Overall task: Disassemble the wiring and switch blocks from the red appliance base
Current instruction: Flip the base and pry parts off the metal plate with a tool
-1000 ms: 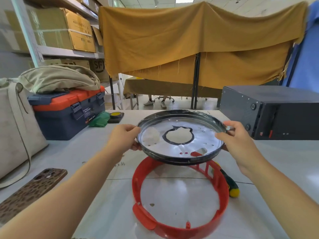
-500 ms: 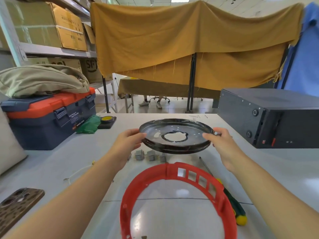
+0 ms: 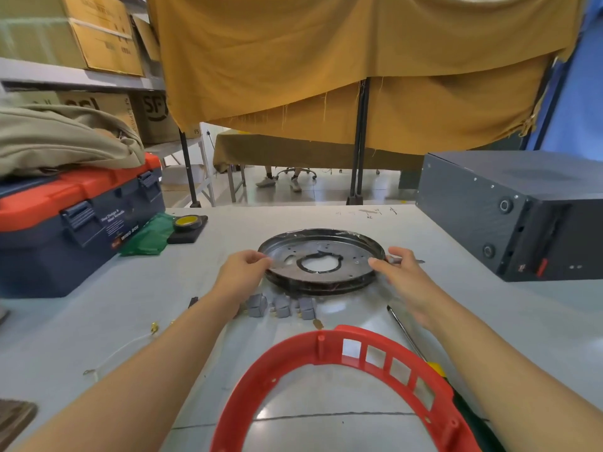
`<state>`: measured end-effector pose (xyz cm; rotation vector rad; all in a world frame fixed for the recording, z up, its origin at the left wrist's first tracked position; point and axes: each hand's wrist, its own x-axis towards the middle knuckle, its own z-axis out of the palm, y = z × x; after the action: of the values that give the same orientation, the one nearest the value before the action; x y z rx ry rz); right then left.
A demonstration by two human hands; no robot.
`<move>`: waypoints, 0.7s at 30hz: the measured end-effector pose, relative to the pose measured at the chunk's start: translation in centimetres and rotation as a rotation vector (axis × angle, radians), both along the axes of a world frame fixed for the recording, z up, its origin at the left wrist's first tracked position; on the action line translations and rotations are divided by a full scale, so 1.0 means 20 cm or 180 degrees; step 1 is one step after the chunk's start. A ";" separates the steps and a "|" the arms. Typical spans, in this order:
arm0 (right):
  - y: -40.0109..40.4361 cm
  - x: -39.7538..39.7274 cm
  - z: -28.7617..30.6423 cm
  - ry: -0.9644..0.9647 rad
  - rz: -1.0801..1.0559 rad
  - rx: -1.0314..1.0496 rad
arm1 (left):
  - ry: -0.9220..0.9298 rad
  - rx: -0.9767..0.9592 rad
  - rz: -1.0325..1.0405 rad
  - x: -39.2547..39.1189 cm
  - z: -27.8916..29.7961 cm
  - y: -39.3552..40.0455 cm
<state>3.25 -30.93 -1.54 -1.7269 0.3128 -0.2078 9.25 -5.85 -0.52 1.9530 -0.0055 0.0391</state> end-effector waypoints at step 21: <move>-0.05 -0.20 0.06 -0.0089 0.0235 -0.0535 | -0.0448 0.1576 -0.1171 -0.28 0.09 0.03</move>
<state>-0.65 -32.03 -0.30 -1.8966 0.2155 -0.2089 3.68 -5.35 1.37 2.4080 -0.5089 -0.0749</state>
